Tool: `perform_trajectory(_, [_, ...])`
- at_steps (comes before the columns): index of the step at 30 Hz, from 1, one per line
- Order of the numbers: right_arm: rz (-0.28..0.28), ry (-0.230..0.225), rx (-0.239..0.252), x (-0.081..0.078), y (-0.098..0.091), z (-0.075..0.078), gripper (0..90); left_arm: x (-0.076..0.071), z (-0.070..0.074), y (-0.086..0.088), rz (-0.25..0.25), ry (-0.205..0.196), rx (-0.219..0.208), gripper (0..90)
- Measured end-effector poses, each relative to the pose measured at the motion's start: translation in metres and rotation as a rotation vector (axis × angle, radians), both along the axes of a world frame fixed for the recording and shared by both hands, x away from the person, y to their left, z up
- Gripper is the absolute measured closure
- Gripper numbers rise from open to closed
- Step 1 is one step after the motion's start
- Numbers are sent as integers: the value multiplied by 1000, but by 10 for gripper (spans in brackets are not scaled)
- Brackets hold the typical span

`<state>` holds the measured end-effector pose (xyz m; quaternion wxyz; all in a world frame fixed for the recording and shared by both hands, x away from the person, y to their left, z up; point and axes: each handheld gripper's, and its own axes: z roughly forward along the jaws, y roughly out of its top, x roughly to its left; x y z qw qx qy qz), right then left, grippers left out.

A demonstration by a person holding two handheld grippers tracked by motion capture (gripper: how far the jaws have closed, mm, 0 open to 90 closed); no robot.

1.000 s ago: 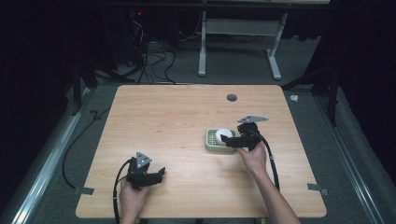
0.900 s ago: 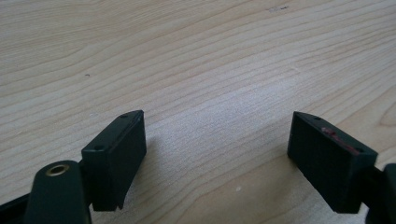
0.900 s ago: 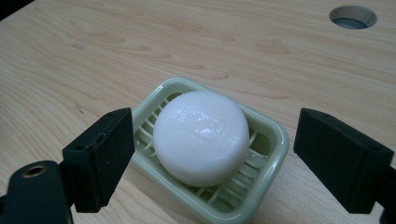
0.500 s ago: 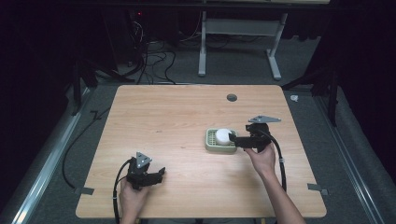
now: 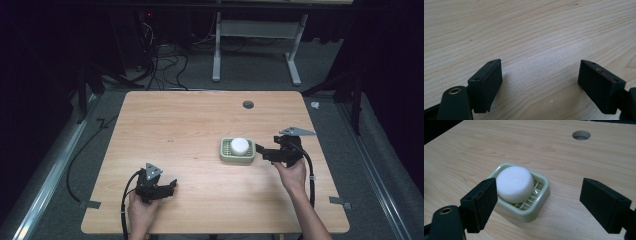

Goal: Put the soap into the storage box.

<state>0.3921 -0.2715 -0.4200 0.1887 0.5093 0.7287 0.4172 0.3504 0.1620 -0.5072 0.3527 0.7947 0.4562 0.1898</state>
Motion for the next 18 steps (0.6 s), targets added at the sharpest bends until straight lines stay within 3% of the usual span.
perform_trajectory(18, [-42,-32,39,-23,-26,2,178,0,0,0,0,0,0,200])
